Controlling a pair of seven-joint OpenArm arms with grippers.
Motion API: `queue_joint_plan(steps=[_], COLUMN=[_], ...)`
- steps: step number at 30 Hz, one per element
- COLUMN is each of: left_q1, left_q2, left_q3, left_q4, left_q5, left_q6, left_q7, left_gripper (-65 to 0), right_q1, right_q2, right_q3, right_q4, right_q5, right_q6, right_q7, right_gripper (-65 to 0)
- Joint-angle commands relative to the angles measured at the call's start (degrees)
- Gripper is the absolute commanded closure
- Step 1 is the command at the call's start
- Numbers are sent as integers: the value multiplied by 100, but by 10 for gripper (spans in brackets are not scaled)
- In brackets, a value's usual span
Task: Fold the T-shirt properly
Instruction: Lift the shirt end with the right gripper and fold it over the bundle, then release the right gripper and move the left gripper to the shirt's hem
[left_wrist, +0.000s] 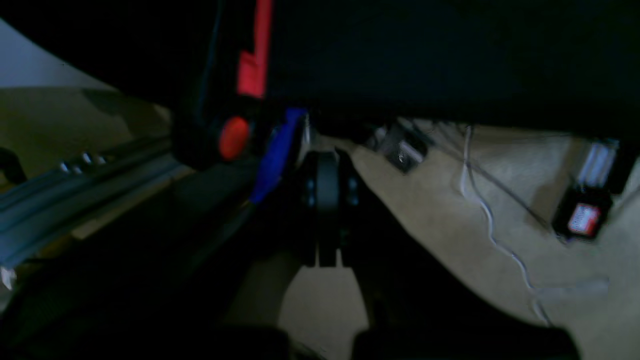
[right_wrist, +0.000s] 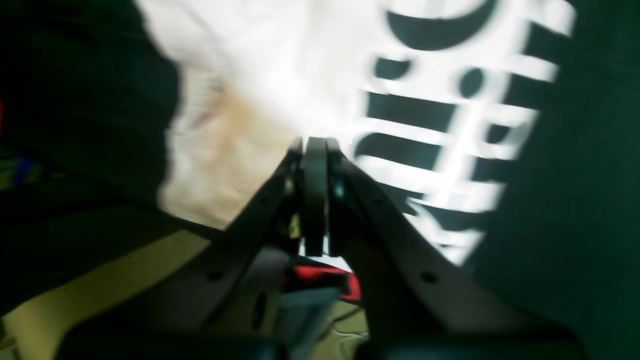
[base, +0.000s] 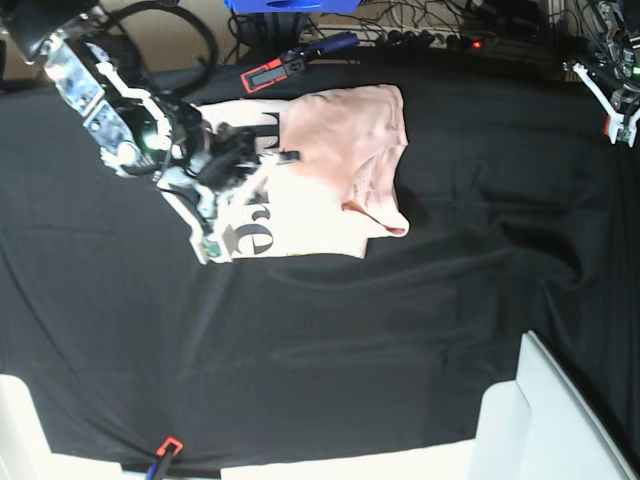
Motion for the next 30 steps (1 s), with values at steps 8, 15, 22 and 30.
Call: queue_joint_plan(steps=[8, 15, 22, 30], left_q1=[194, -686, -1336, -1855], left_q2=[-239, 121, 218, 508], left_q3=[1044, 1264, 1897, 2292], left_q4=[-286, -268, -259, -268], left_q5=[-40, -75, -40, -84], left_q6=[7, 7, -705, -1448], left_q7=[-2332, -1963, -1901, -1049], left_gripper=[0, -30, -213, -517], right_q1=[-280, -403, -641, -816], right_q2=[195, 230, 213, 222], right_q3=[19, 37, 591, 925], right_q4=[85, 76, 76, 76], right_q5=[-25, -966, -1001, -1001], right_q6=[18, 18, 18, 26], right_q7=[98, 54, 89, 89], right_gripper=[0, 0, 0, 0])
